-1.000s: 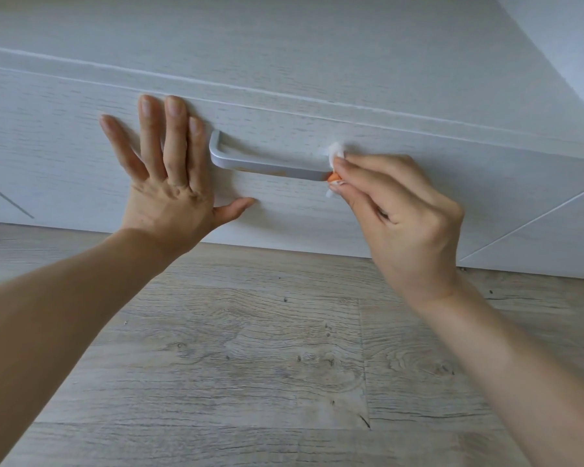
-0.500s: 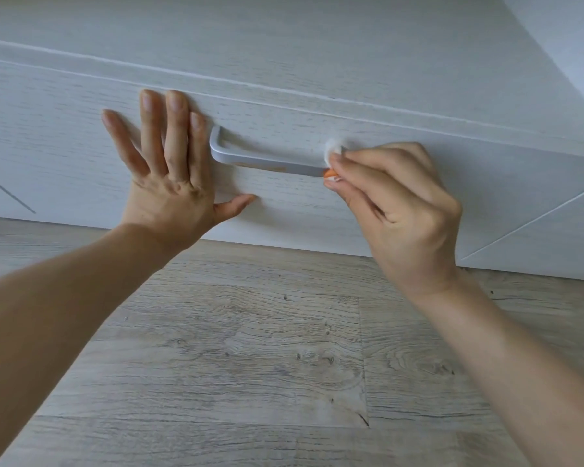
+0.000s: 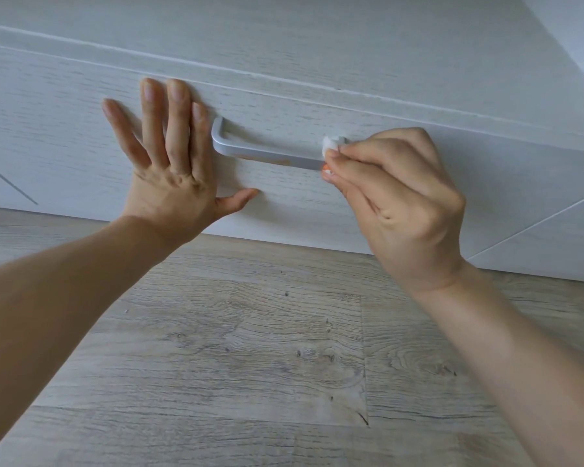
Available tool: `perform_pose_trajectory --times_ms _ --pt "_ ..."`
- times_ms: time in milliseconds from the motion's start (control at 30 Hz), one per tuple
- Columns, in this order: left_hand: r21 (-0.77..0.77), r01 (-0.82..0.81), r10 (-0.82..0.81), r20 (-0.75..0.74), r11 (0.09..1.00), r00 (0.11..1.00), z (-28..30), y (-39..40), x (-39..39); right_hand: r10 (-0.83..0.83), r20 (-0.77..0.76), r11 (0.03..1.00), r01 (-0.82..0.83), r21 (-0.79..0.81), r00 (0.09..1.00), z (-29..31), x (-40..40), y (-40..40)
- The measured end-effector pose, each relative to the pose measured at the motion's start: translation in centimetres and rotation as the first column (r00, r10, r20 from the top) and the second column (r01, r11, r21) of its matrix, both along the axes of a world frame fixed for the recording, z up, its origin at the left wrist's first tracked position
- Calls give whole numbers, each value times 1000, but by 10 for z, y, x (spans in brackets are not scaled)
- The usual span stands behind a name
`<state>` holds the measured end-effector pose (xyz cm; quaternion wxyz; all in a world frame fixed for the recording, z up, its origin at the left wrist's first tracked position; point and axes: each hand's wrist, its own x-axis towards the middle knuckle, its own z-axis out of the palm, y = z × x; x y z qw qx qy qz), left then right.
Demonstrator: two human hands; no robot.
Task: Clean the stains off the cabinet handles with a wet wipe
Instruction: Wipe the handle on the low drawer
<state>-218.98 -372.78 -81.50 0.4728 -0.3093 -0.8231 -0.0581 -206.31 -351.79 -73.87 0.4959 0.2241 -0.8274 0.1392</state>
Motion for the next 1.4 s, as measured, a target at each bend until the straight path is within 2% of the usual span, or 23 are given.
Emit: perform_pose_trajectory --times_ms 100,200,500,667,867,1067,1233,1400 --pt "-4 0 0 3 1000 1000 2 0 -1 50 26 999 -51 16 998 3 -7 -10" --pt "-26 -5 6 9 1000 1000 2 0 0 22 45 999 -23 27 999 0 -4 0" --pt "-26 -12 13 58 1000 998 3 1 2 -49 81 987 61 -152 995 1 10 9" --pt "-25 -9 10 48 1000 999 2 1 1 22 100 983 -3 -182 995 6 6 -8" --pt "-28 -7 9 49 1000 999 2 1 1 -69 97 993 78 -91 993 -2 4 -1" --pt "-25 3 -1 62 1000 998 1 1 2 -43 57 998 45 -38 997 -7 6 4" --pt "-17 9 -8 43 1000 999 3 2 1 -29 8 997 29 72 1000 -4 2 8" --pt "-12 13 -12 31 1000 999 1 2 -1 -50 16 999 49 23 999 -3 2 18"
